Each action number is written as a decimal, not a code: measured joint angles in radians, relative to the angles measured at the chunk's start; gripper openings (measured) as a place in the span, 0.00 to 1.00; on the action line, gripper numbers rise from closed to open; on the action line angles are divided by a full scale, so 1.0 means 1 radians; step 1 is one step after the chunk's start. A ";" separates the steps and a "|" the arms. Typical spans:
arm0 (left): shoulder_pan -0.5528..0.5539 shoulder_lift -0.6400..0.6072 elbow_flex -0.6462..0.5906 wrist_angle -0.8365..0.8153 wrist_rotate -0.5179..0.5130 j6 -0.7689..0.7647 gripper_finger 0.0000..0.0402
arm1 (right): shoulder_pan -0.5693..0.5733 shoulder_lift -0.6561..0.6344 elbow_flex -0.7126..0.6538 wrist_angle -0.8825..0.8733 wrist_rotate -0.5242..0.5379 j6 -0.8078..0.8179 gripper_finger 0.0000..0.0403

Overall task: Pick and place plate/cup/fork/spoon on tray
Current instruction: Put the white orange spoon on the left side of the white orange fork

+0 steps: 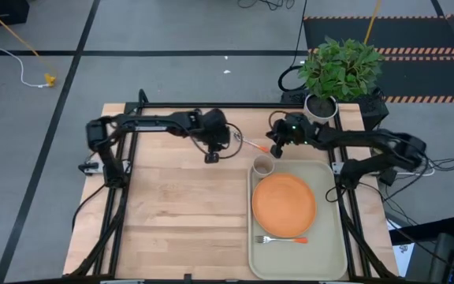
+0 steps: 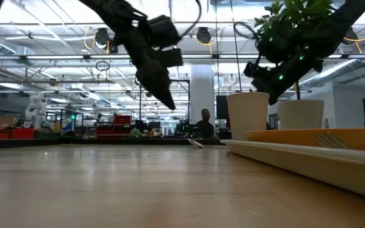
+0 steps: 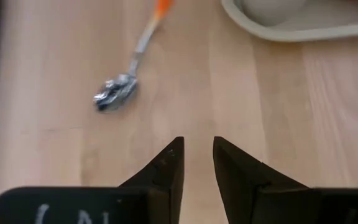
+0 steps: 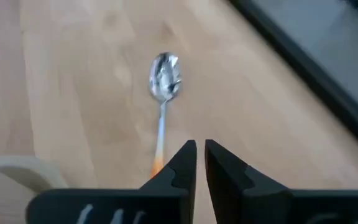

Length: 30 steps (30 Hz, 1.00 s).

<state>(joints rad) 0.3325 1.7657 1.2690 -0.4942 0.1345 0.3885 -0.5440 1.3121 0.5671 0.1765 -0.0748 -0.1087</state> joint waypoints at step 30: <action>-0.021 -0.239 -0.268 0.158 0.000 -0.040 0.22 | -0.011 0.373 0.025 0.254 -0.206 -0.015 0.22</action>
<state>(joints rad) 0.3116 1.5265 1.0012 -0.3360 0.1341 0.3485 -0.5549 1.6855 0.5919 0.4305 -0.2808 -0.1233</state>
